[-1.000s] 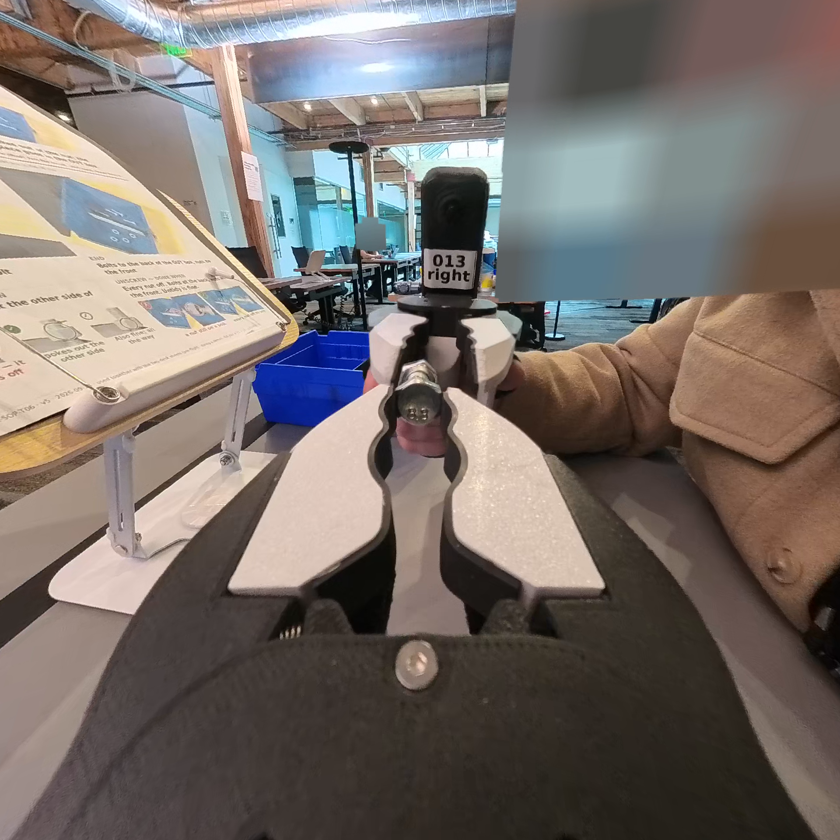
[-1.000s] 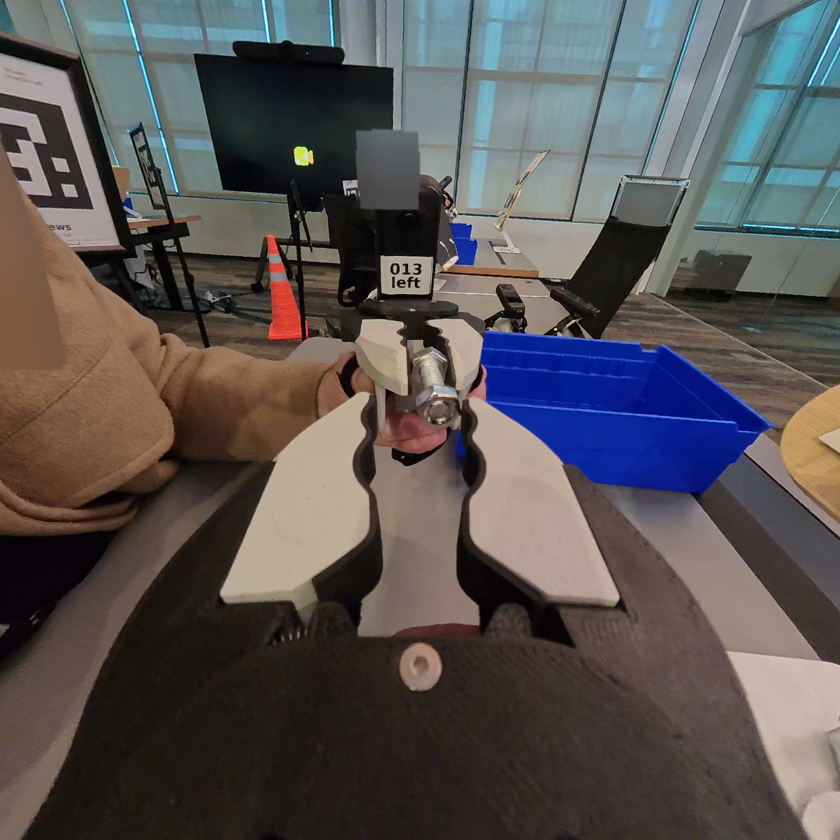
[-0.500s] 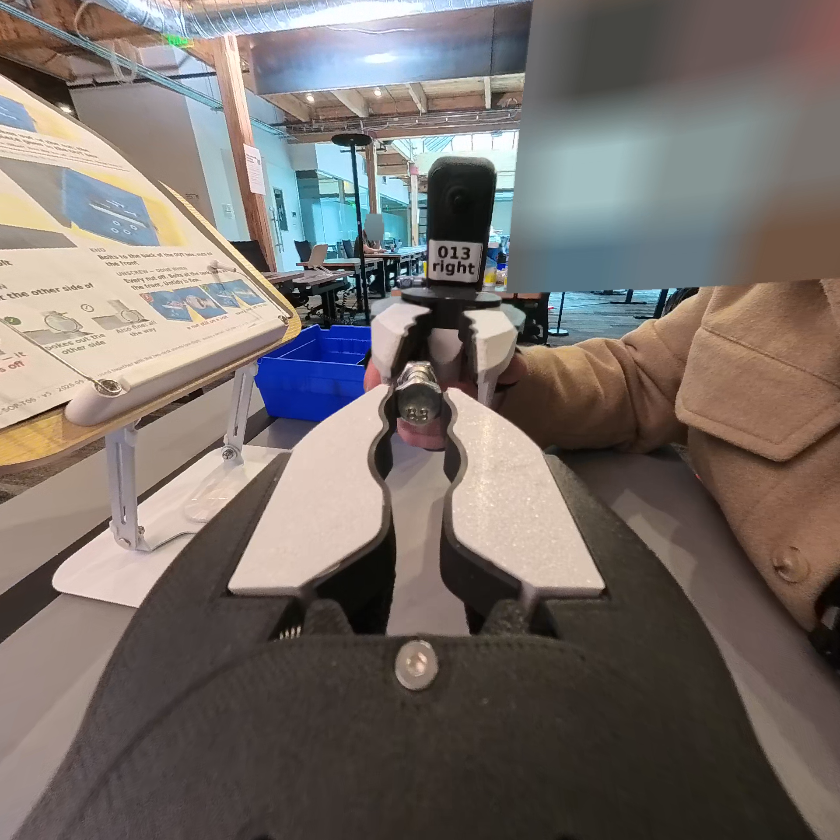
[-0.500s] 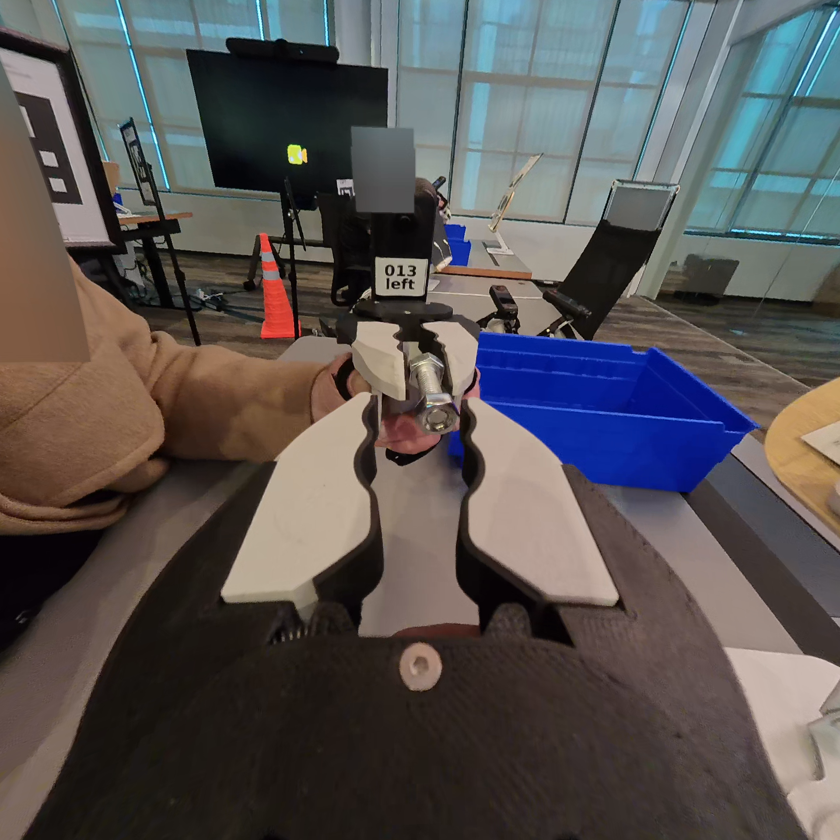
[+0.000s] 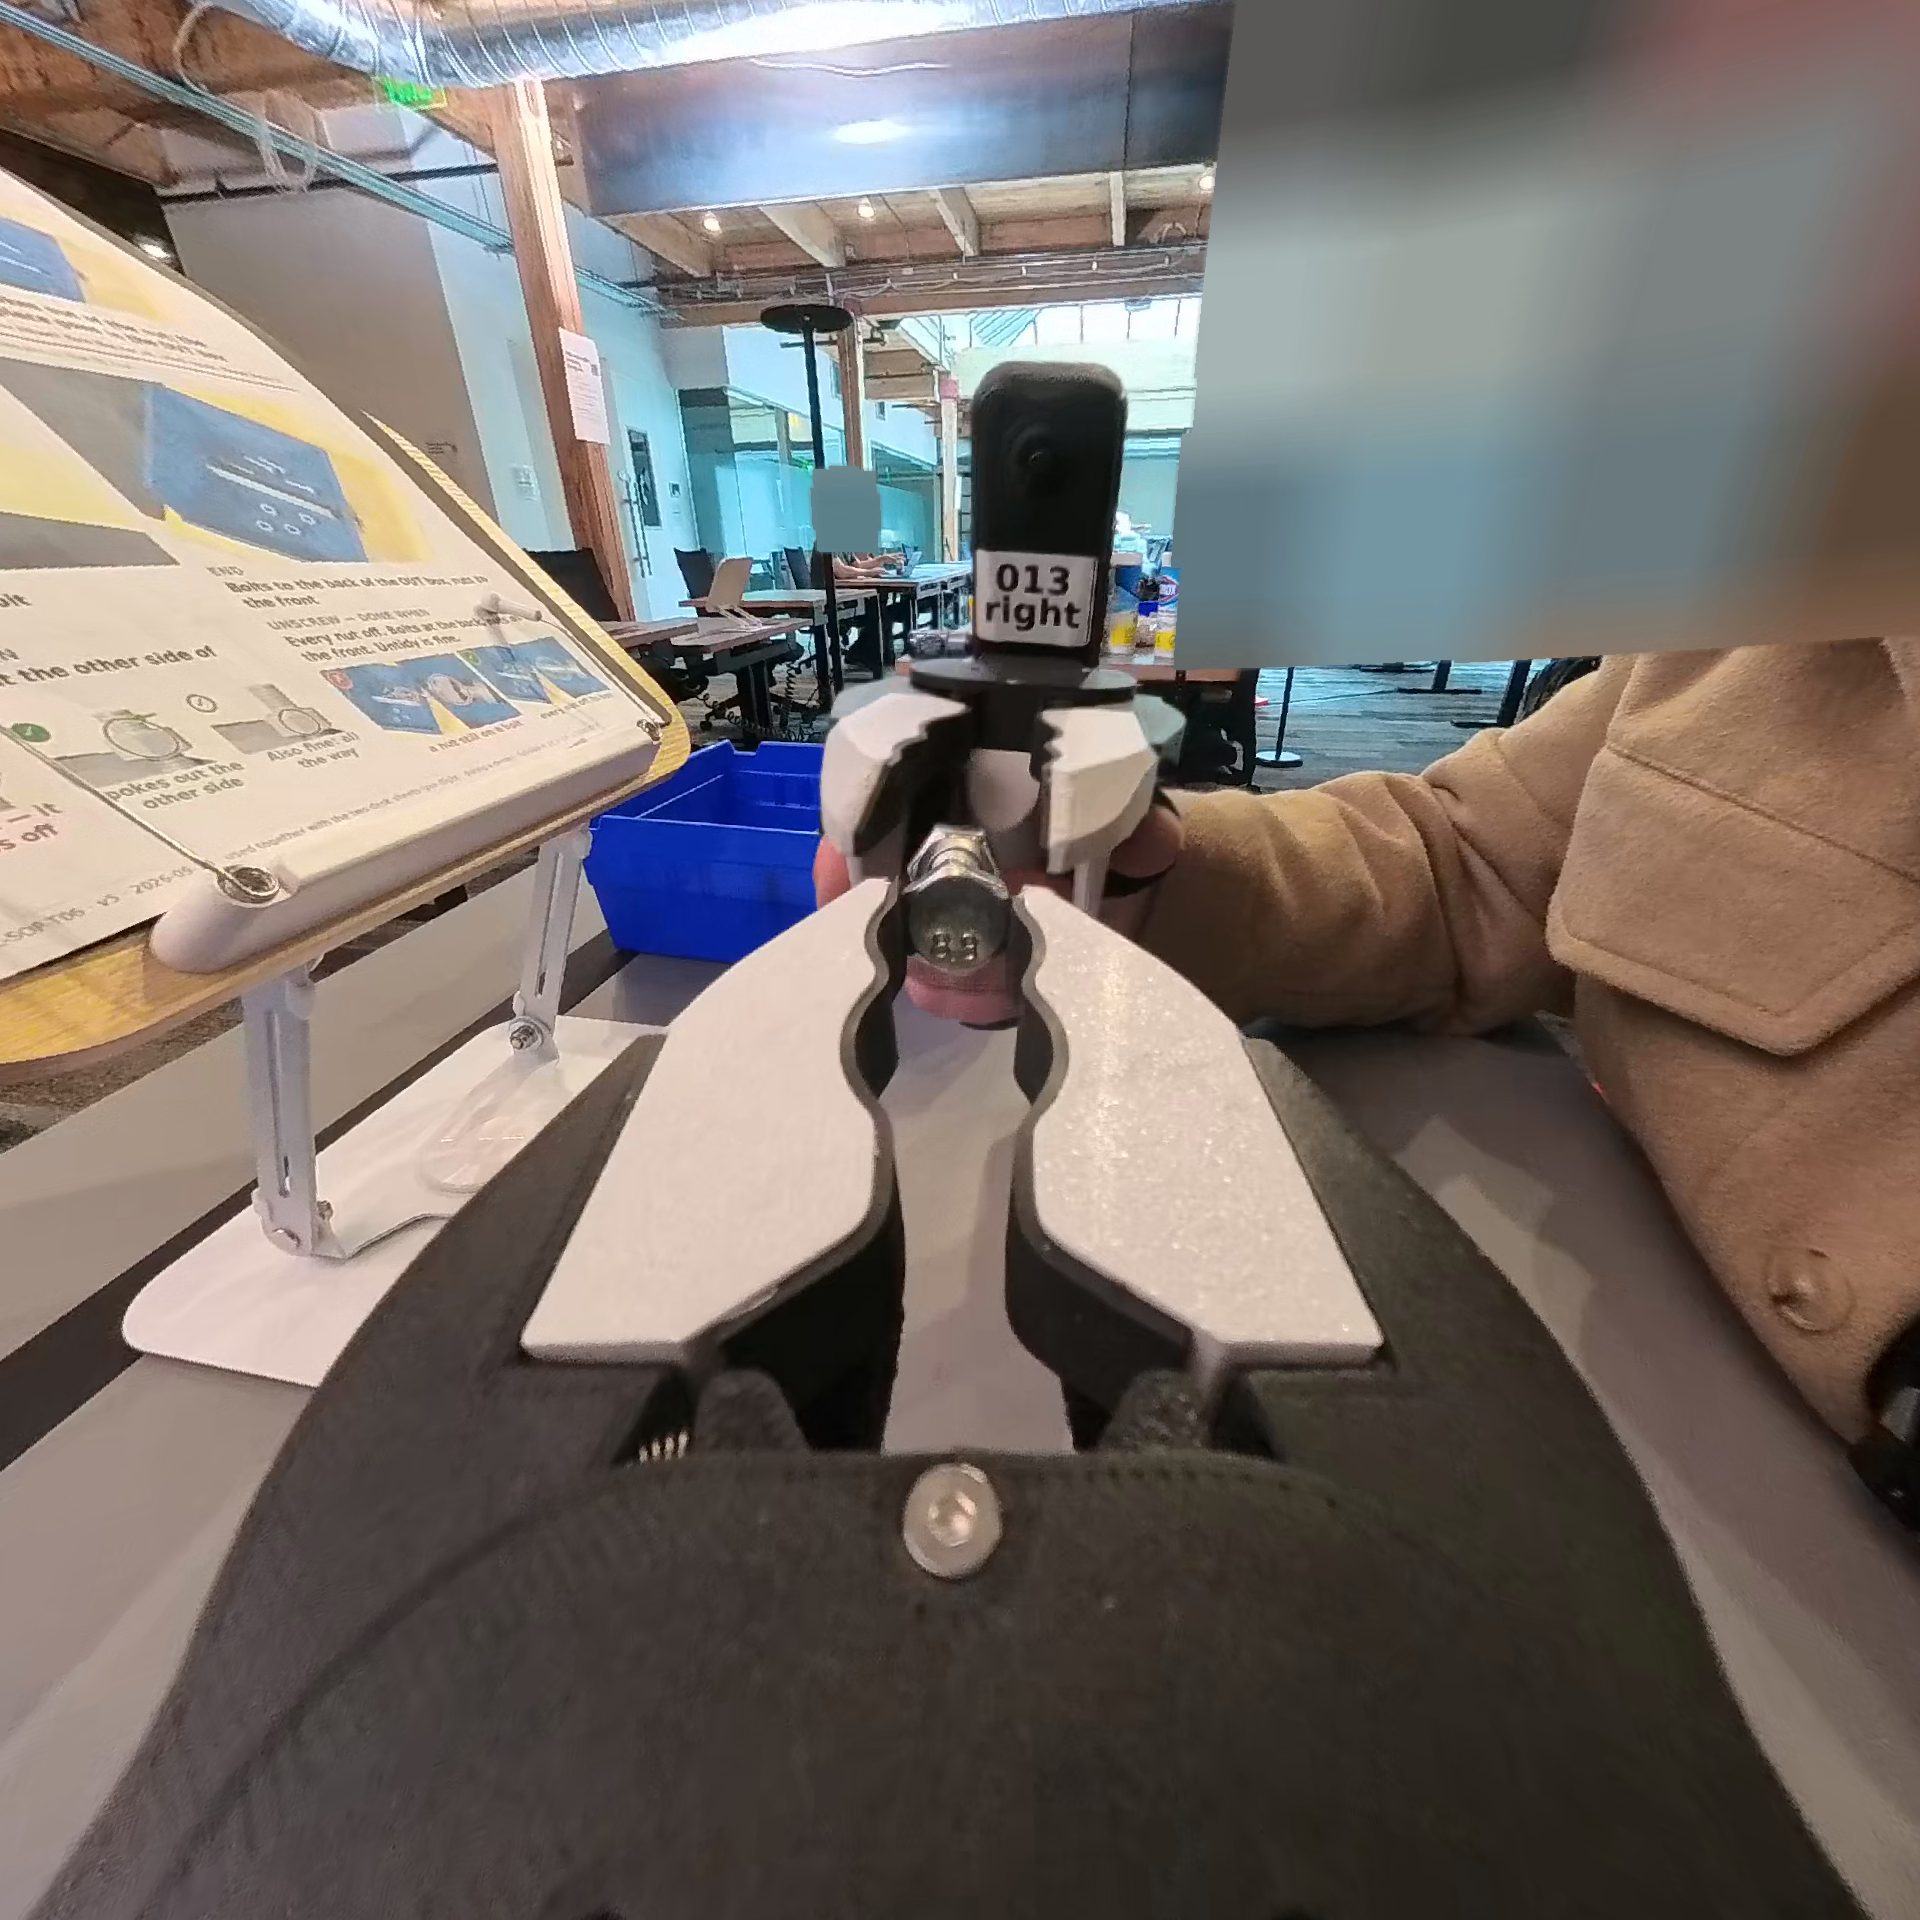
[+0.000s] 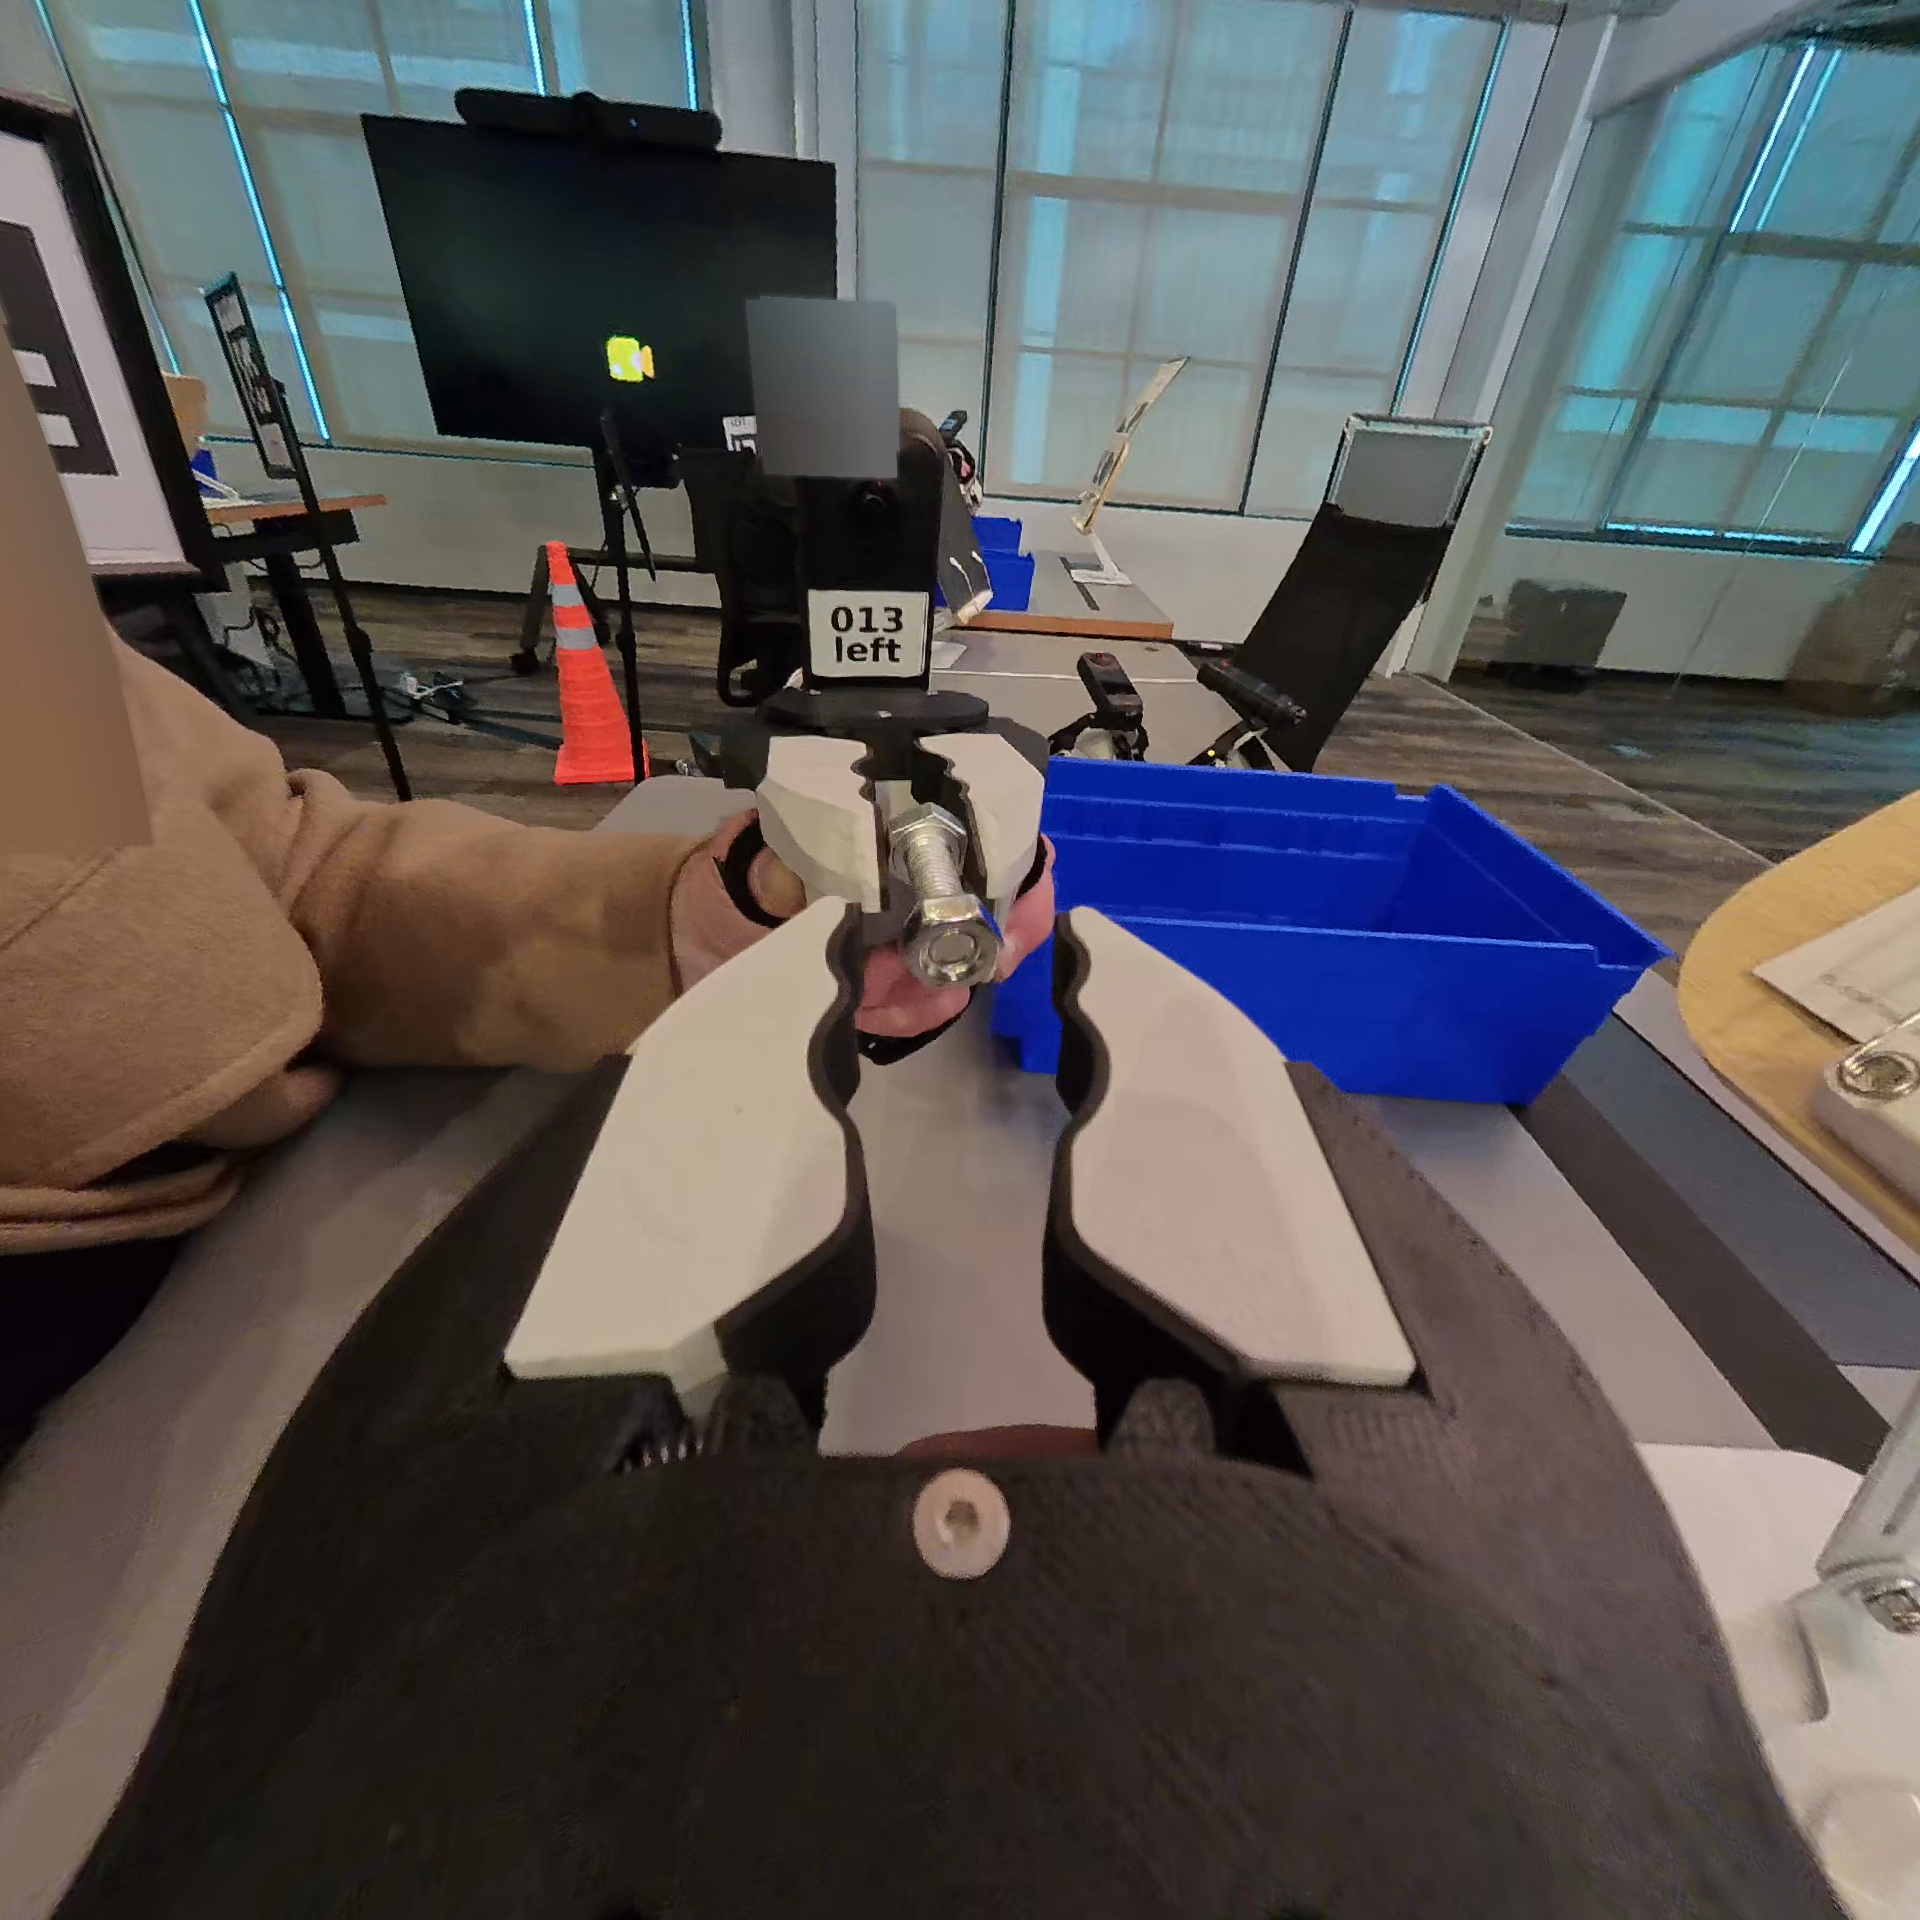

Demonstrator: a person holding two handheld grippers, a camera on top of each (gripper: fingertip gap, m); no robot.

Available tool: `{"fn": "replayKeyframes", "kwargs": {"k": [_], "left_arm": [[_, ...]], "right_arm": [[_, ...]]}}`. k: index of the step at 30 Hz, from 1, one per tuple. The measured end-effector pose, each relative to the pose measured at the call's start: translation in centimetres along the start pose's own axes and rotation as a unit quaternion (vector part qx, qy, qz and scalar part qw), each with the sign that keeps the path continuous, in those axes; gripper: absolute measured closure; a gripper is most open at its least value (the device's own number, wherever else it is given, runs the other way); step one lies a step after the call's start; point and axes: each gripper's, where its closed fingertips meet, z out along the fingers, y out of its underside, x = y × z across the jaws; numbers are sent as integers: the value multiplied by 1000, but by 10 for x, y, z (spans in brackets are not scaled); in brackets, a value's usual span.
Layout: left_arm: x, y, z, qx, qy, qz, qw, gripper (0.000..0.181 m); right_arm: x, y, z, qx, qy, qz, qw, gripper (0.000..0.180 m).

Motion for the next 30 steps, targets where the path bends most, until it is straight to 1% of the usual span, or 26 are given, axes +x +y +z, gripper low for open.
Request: {"fn": "replayKeyframes", "kwargs": {"k": [5, 10, 19, 22, 23, 25, 28, 30], "left_arm": [[0, 0, 0, -1, -3, 9, 1000, 164], [2, 1, 2, -12, -6, 27, 1000, 164], [5, -3, 3, 4, 3, 18, 1000, 163], [6, -5, 4, 9, 2, 28, 1000, 163], [7, -6, 4, 7, 0, 36, 999, 160], [5, -8, 4, 3, -14, 51, 999, 146], [4, -12, 1, -12, -39, 97, 994, 138], [6, -13, 1, -38, -56, 151, 986, 139]], "right_arm": [[-3, 5, 4, -2, -14, 26, 1000, 147], [-3, 3, 4, 11, -20, 47, 999, 161], [-5, -1, 3, 20, -20, 31, 999, 162], [-6, -3, 2, 26, -26, 42, 998, 162], [-5, -4, 2, 30, -27, 49, 998, 162], [-4, -4, 1, 34, -33, 68, 997, 162], [-5, -4, -1, 46, -54, 105, 992, 162], [-5, -3, -2, 54, -67, 131, 988, 162]]}}
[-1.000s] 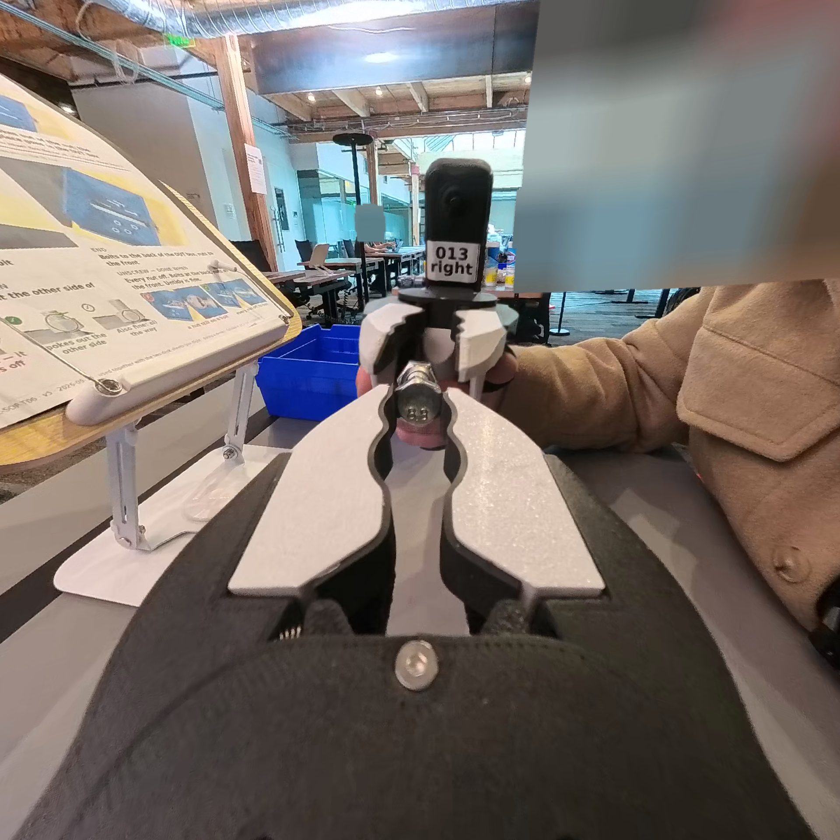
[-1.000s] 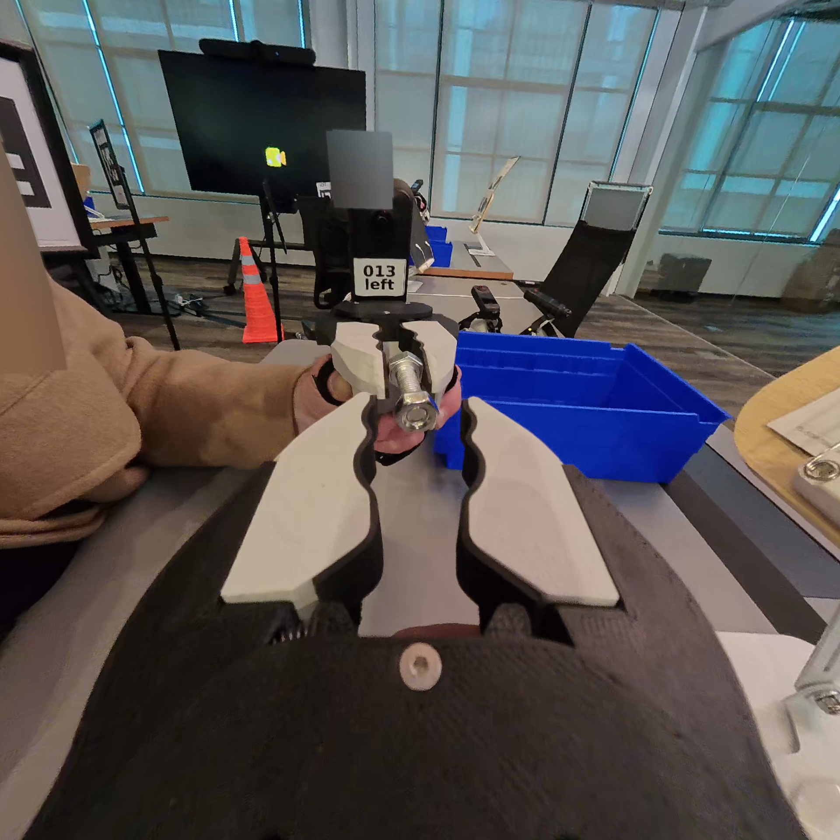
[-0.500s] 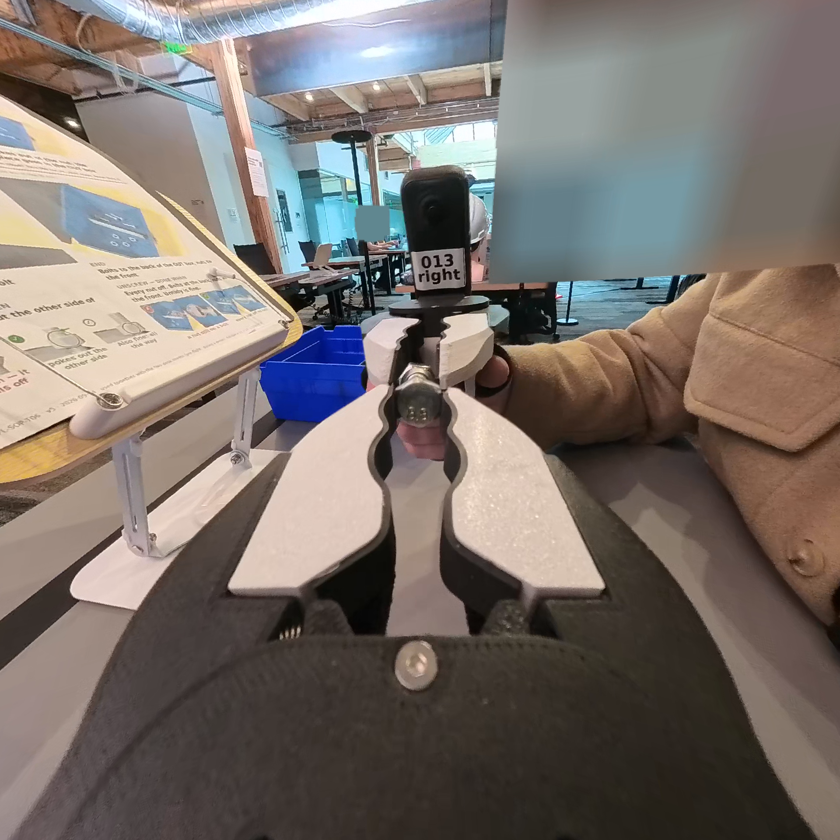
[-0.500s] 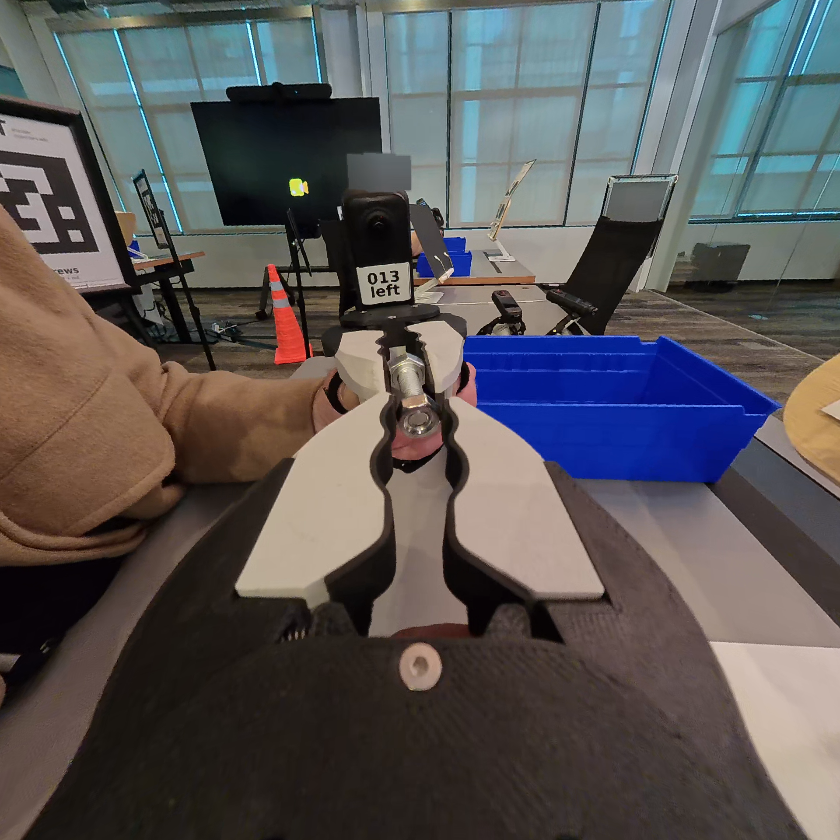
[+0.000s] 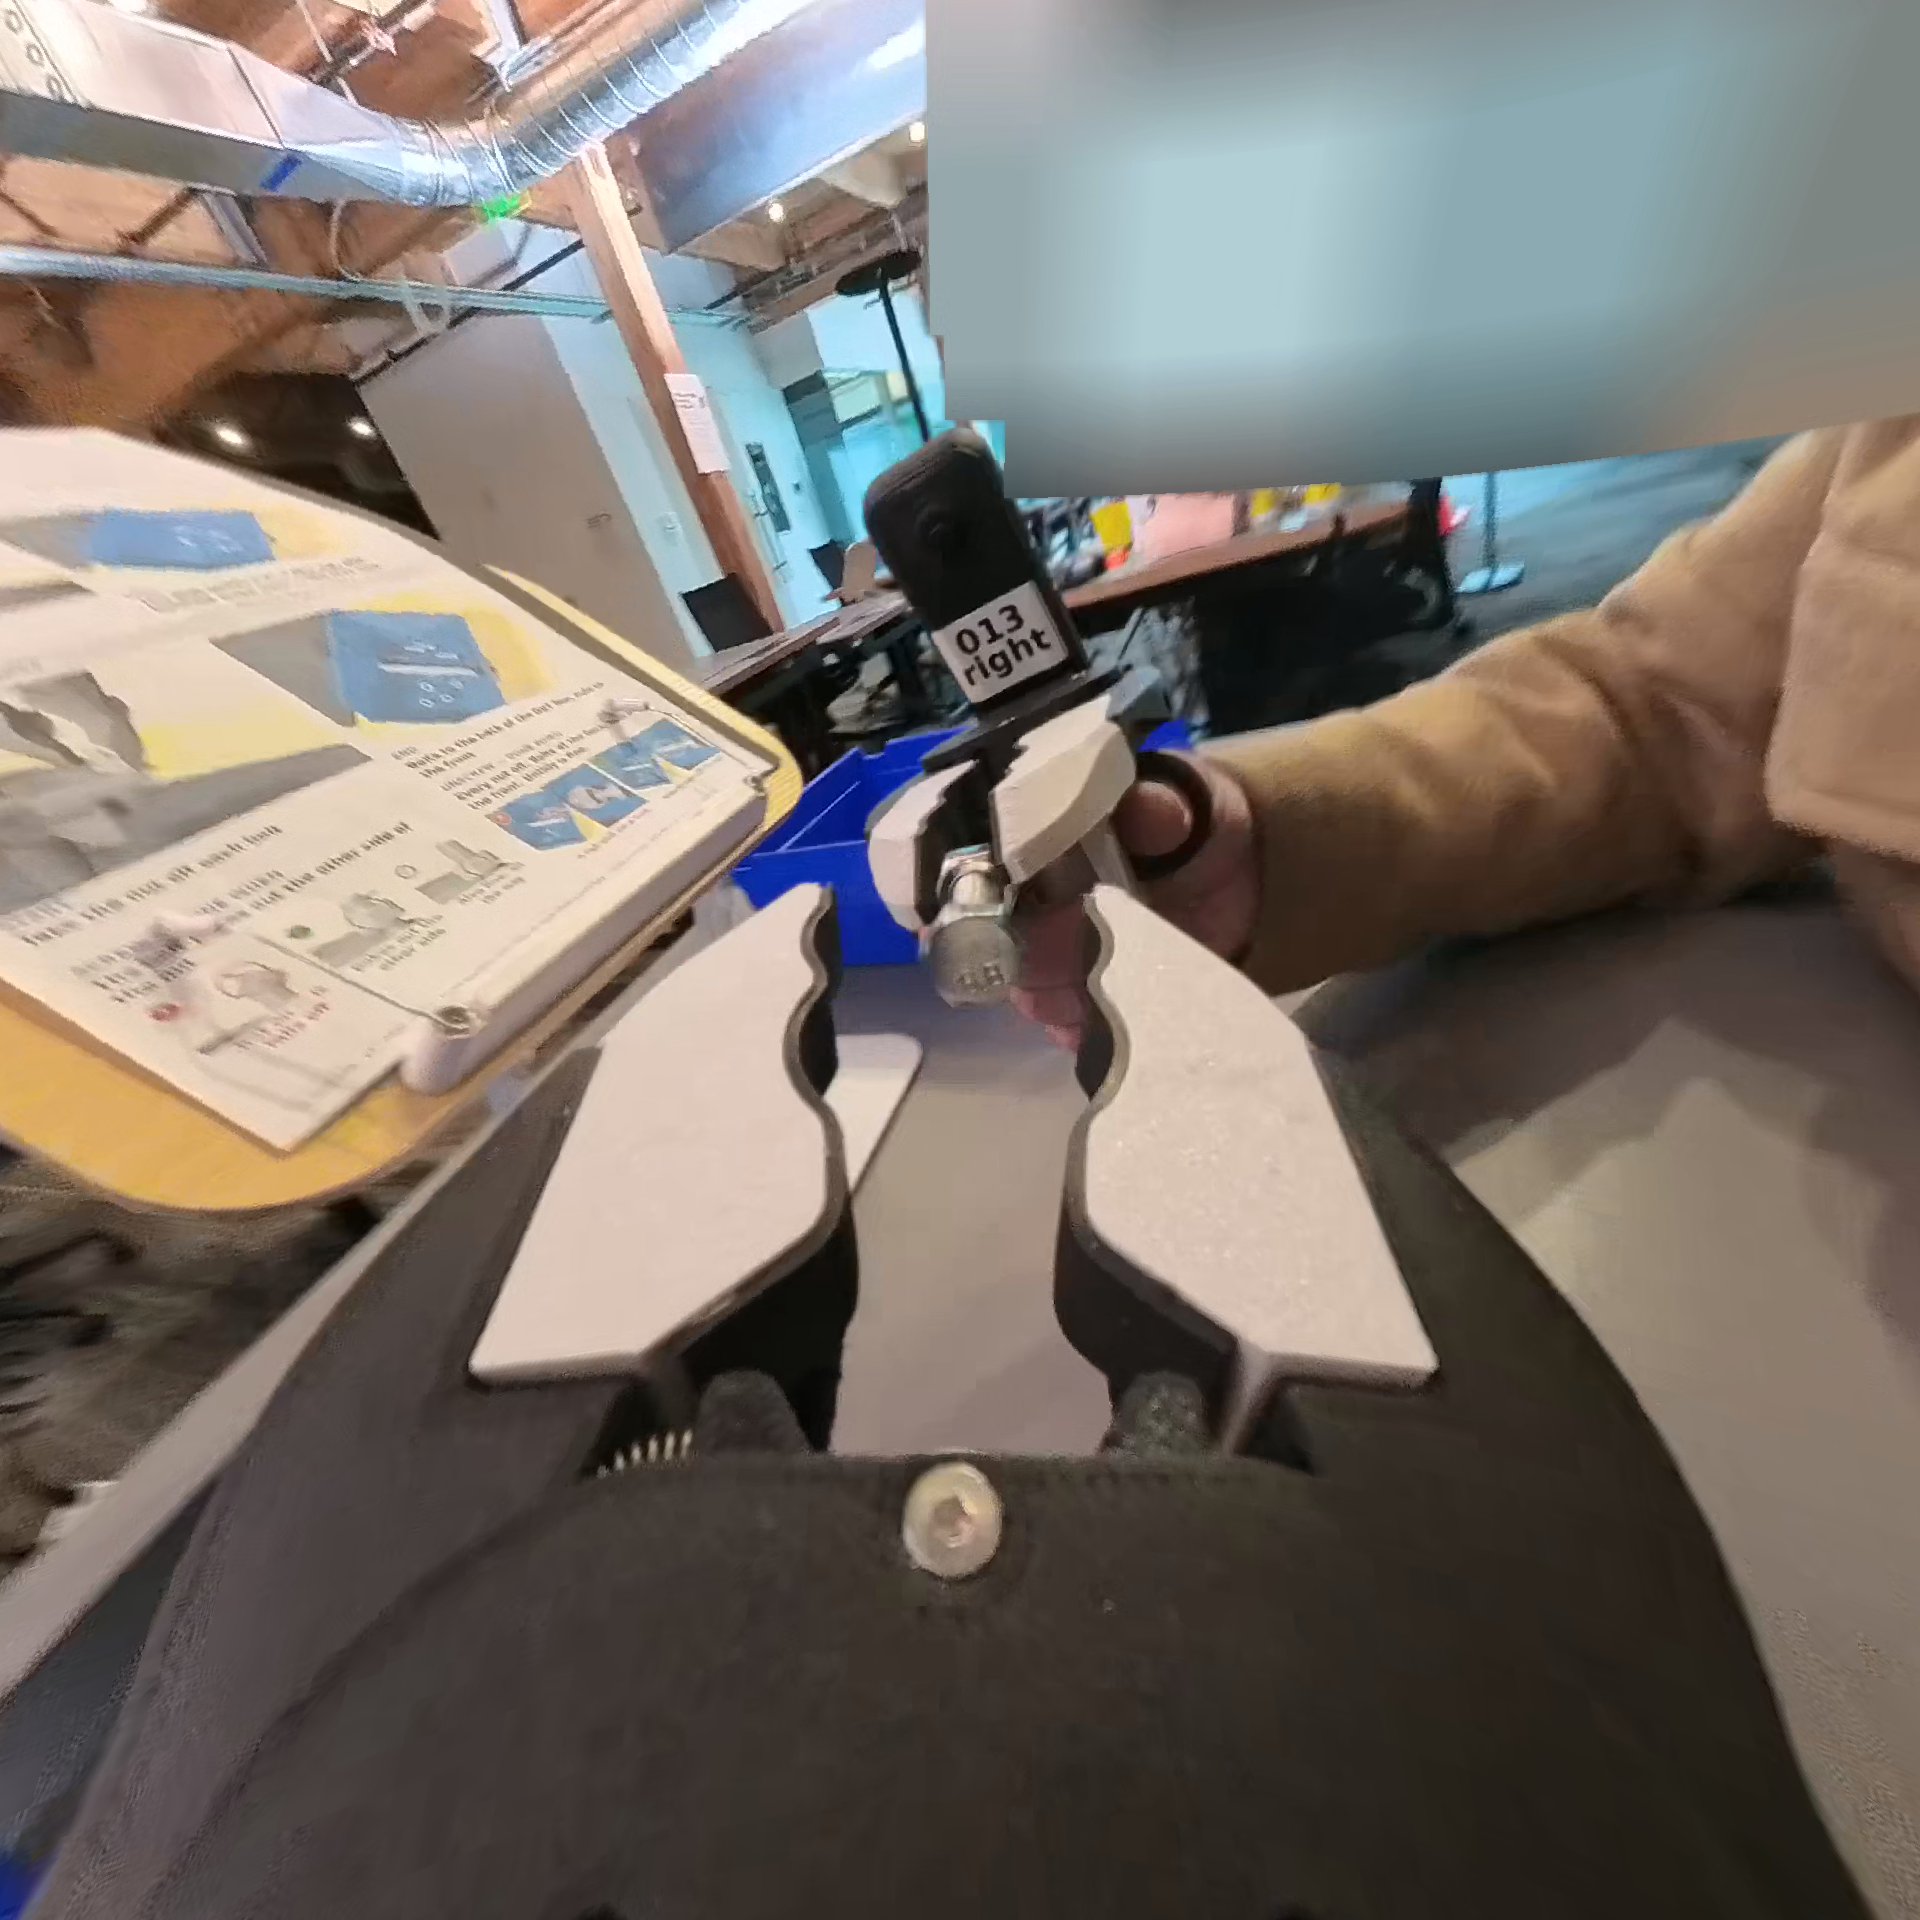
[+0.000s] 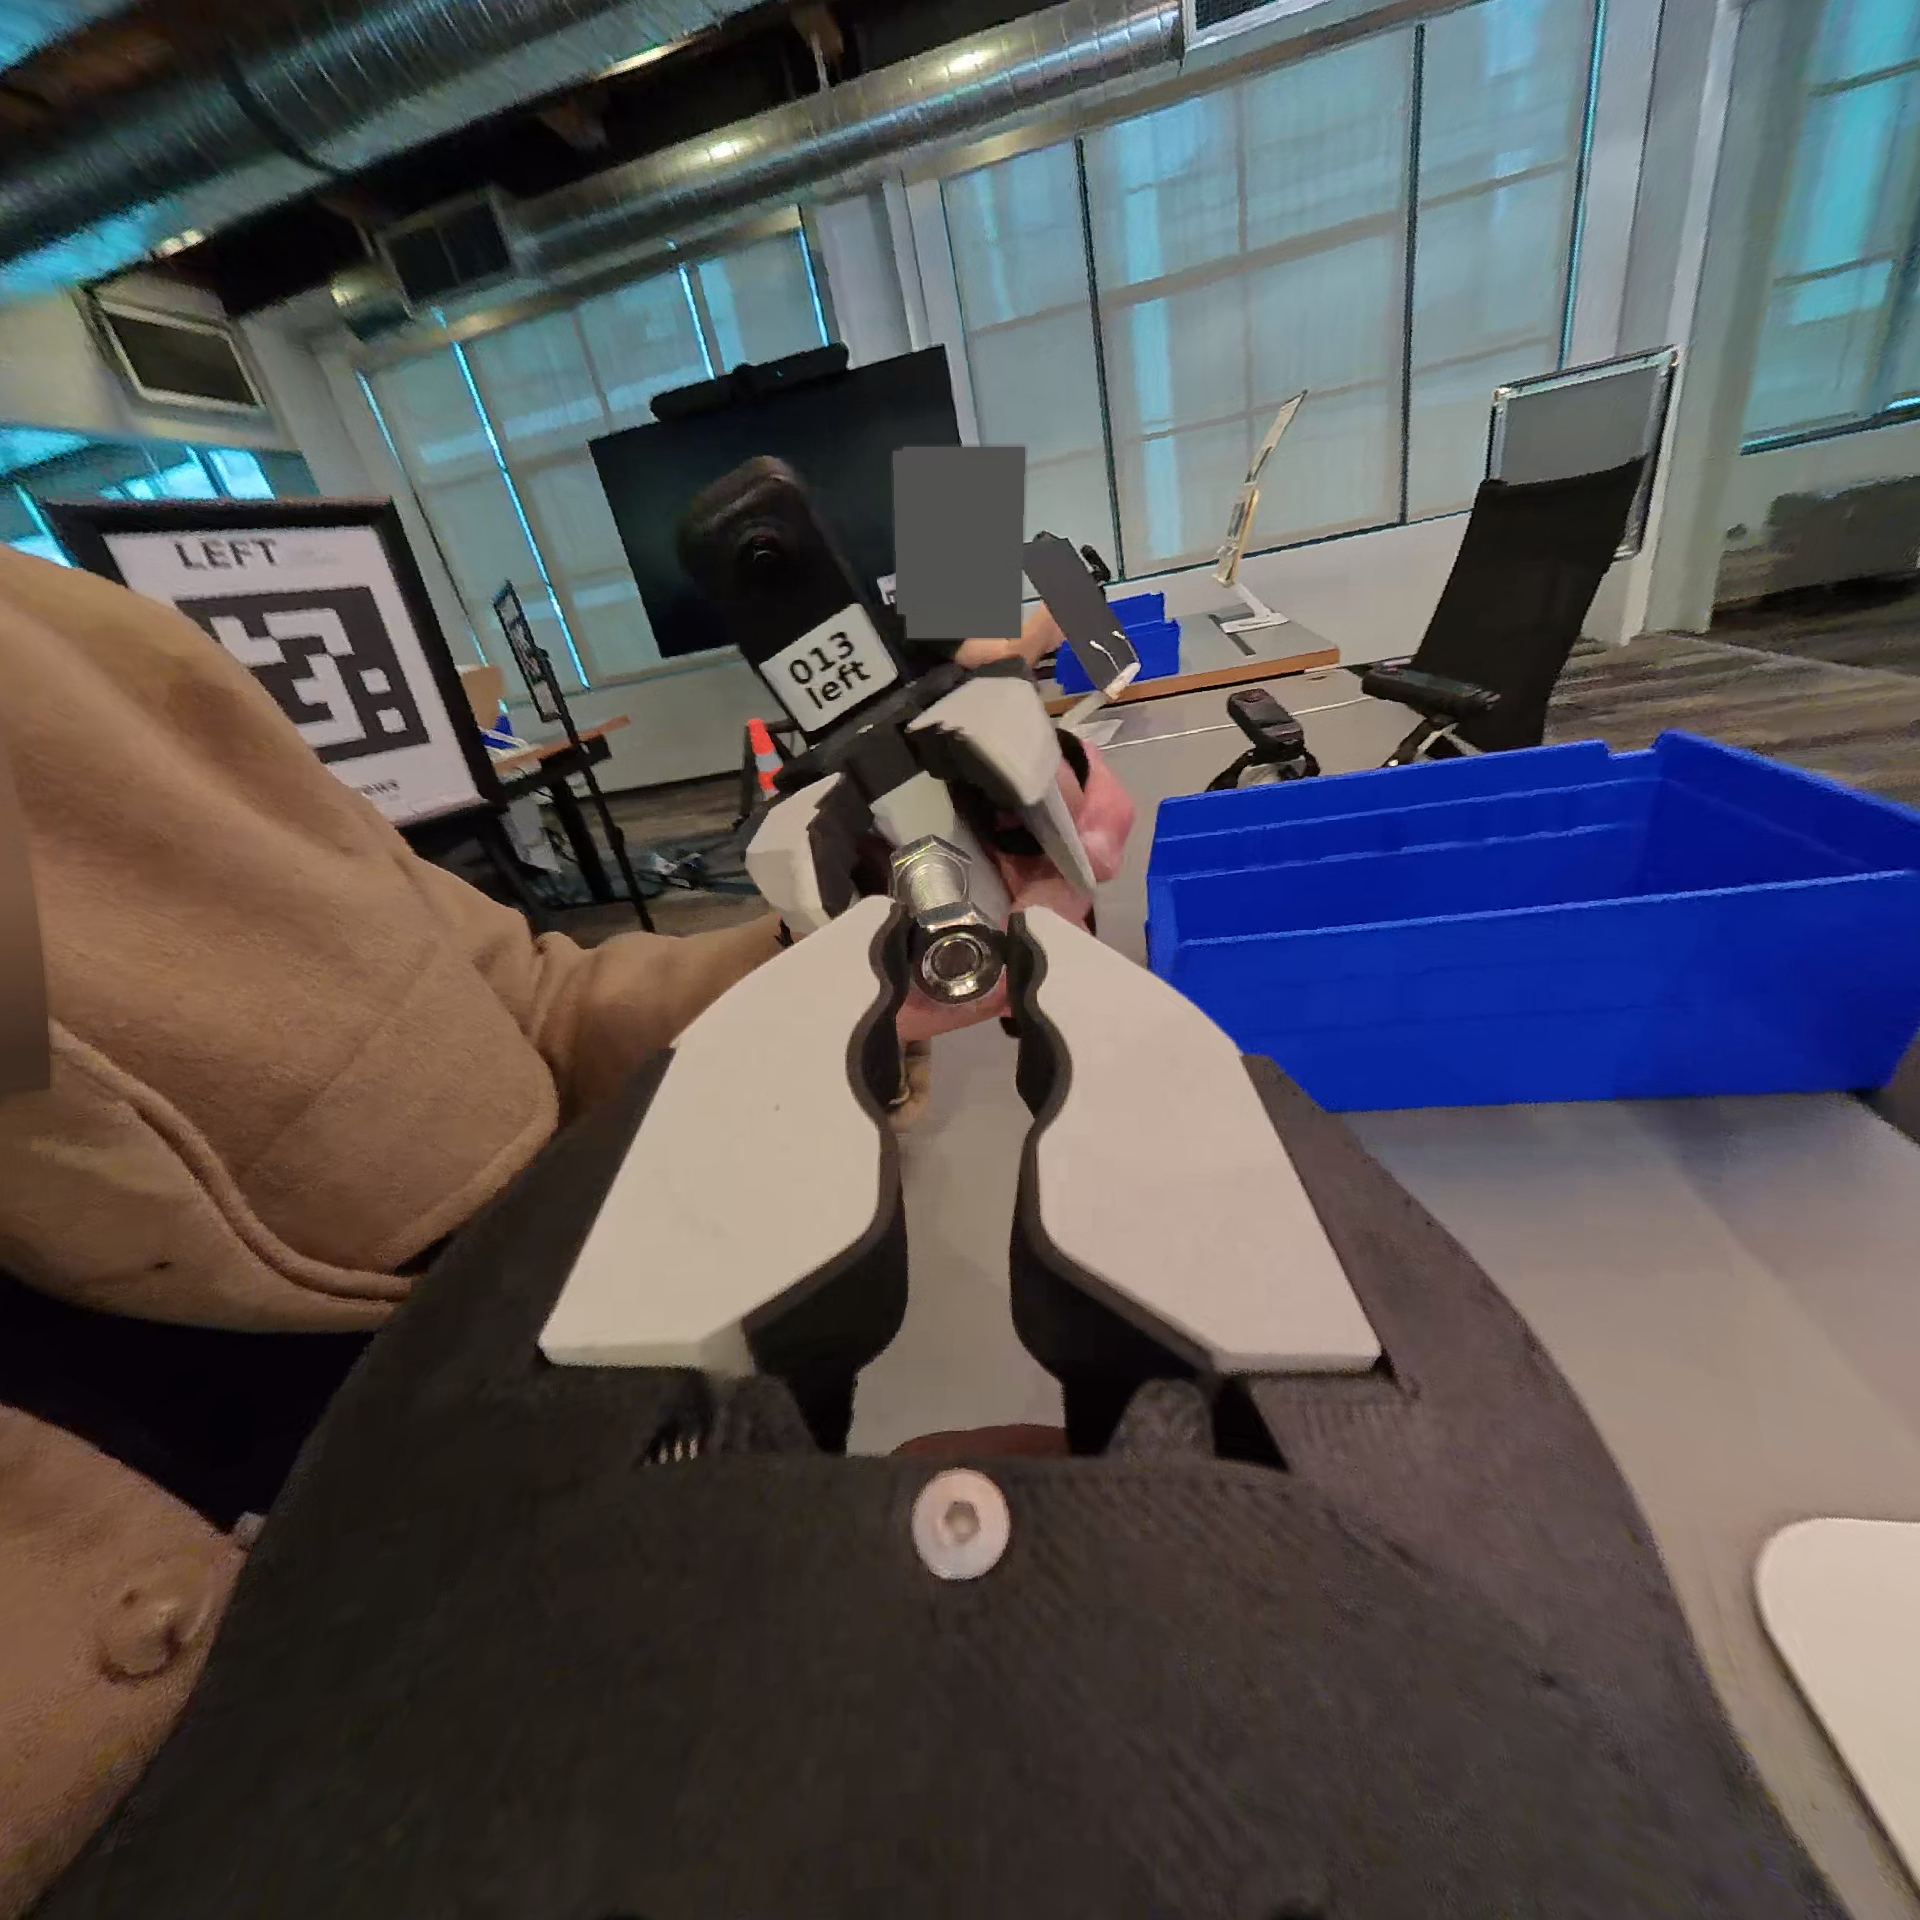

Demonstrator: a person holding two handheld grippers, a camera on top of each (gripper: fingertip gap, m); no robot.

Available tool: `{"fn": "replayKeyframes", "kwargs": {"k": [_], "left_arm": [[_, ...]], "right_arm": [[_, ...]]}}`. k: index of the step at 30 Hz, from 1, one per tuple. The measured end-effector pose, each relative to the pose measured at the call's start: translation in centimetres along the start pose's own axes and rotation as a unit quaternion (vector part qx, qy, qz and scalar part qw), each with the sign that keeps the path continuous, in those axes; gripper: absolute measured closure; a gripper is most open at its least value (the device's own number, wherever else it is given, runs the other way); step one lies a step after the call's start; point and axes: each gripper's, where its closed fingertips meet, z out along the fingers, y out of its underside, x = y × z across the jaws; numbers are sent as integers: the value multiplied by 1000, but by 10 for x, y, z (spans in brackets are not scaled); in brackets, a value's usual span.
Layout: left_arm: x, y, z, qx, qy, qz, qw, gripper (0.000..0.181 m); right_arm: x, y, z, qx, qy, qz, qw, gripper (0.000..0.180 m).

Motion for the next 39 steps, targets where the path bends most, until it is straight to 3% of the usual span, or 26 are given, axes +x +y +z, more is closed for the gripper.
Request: {"fn": "replayKeyframes", "kwargs": {"k": [5, 15, 19, 26, 31, 34, 39], "left_arm": [[9, 9, 5, -75, -14, 99, 992, 149], [12, 12, 6, -78, -10, 97, 992, 163], [12, 13, 6, -69, 12, 29, 997, 163], [14, 15, 9, -10, 97, -183, 978, 163], [15, 17, 10, 31, 147, -295, 944, 163], [15, 18, 11, 45, 160, -320, 933, 163], [17, 16, 10, 49, 169, -320, 931, 163]], "right_arm": [[-1, 3, -2, 16, -27, 38, 999, 162], [-7, 6, 1, 13, -46, 47, 998, 162], [-6, 8, 1, -1, -26, 8, 1000, 162], [-8, 8, -2, -60, 58, -233, 969, 162], [-8, 12, -4, -120, 114, -424, 891, 162], [-9, 13, -4, -142, 129, -477, 858, 162], [-11, 11, -3, -113, 114, -426, 890, 162]]}}
